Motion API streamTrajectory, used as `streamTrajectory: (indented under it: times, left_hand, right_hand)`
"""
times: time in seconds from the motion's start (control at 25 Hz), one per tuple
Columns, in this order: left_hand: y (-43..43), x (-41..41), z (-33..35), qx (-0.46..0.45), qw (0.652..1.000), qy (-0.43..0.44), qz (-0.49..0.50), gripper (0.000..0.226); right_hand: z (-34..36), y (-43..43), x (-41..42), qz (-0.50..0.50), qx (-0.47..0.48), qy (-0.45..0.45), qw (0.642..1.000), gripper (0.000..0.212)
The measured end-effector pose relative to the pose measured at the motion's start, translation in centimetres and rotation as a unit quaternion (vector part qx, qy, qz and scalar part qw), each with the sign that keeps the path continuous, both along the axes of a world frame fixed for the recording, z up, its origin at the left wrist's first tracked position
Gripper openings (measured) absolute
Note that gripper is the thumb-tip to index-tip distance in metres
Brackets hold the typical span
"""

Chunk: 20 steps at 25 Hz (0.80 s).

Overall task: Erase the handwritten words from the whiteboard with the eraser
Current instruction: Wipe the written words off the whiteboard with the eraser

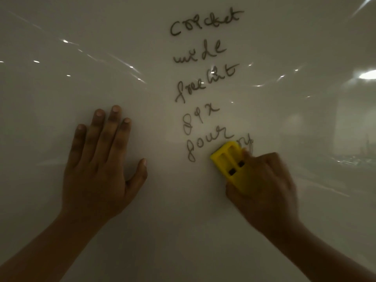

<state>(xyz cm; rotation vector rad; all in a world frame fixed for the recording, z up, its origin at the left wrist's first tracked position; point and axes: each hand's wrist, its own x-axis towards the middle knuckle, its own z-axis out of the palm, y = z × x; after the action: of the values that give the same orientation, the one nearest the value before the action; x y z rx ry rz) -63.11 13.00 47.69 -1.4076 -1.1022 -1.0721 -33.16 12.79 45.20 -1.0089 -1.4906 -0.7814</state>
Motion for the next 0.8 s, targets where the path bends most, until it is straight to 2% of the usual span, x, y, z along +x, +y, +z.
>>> streamTrajectory:
  times: [0.12, 0.16, 0.24, 0.28, 0.32, 0.36, 0.48, 0.52, 0.56, 0.68, 0.72, 0.8]
  left_hand:
    - [0.0, -0.1, -0.2, 0.006, 1.0, 0.001, -0.007, 0.072]
    - [0.0, 0.0, -0.2, 0.009, 1.0, 0.002, -0.01, 0.072]
    - [0.0, -0.1, -0.1, 0.008, 1.0, 0.005, -0.016, 0.071]
    - [0.0, -0.1, -0.1, 0.006, 1.0, 0.006, -0.019, 0.071]
    - [0.1, 0.0, 0.0, 0.004, 1.0, 0.006, -0.024, 0.072]
    - [0.1, 0.0, 0.0, 0.001, 1.0, 0.004, -0.028, 0.072]
    - [0.2, -0.1, -0.1, -0.005, 0.999, 0.001, -0.037, 0.073]
    - [0.3, -0.1, -0.1, -0.004, 0.999, 0.002, -0.041, 0.073]
    - [0.4, -0.2, -0.2, -0.003, 0.999, 0.002, -0.046, 0.072]
    - [0.7, -0.2, -0.2, 0.0, 0.998, 0.003, -0.059, 0.072]
    - [0.8, -0.2, -0.2, 0.002, 0.998, 0.005, -0.063, 0.072]
    - [0.8, -0.3, -0.1, 0.0, 0.997, 0.005, -0.074, 0.071]
  right_hand:
    - [-1.4, -0.3, 0.0, -0.006, 0.003, -0.129, 0.992, 0.051]
    - [-0.7, -0.2, 1.2, -0.028, -0.001, -0.116, 0.993, 0.047]
    - [1.1, 0.3, 3.5, -0.057, -0.004, 0.0, 0.998, 0.048]
    - [1.9, 0.5, 4.1, -0.047, -0.003, 0.054, 0.997, 0.053]
    - [2.3, 0.5, 4.0, -0.033, 0.002, 0.069, 0.997, 0.056]
    - [2.1, 0.4, 3.4, -0.032, 0.006, 0.038, 0.999, 0.052]
    - [-0.1, -0.3, 2.5, -0.024, -0.001, -0.167, 0.986, 0.039]
    - [0.3, -0.5, 3.5, -0.02, -0.009, -0.194, 0.981, 0.038]
    - [1.2, -0.3, 4.7, -0.028, -0.015, -0.178, 0.983, 0.037]
    - [4.5, 0.5, 6.9, -0.069, -0.01, 0.003, 0.998, 0.048]
    - [4.5, 0.7, 6.7, -0.06, -0.003, 0.024, 0.998, 0.054]
    - [2.8, 0.6, 5.8, -0.04, -0.004, -0.038, 0.998, 0.044]
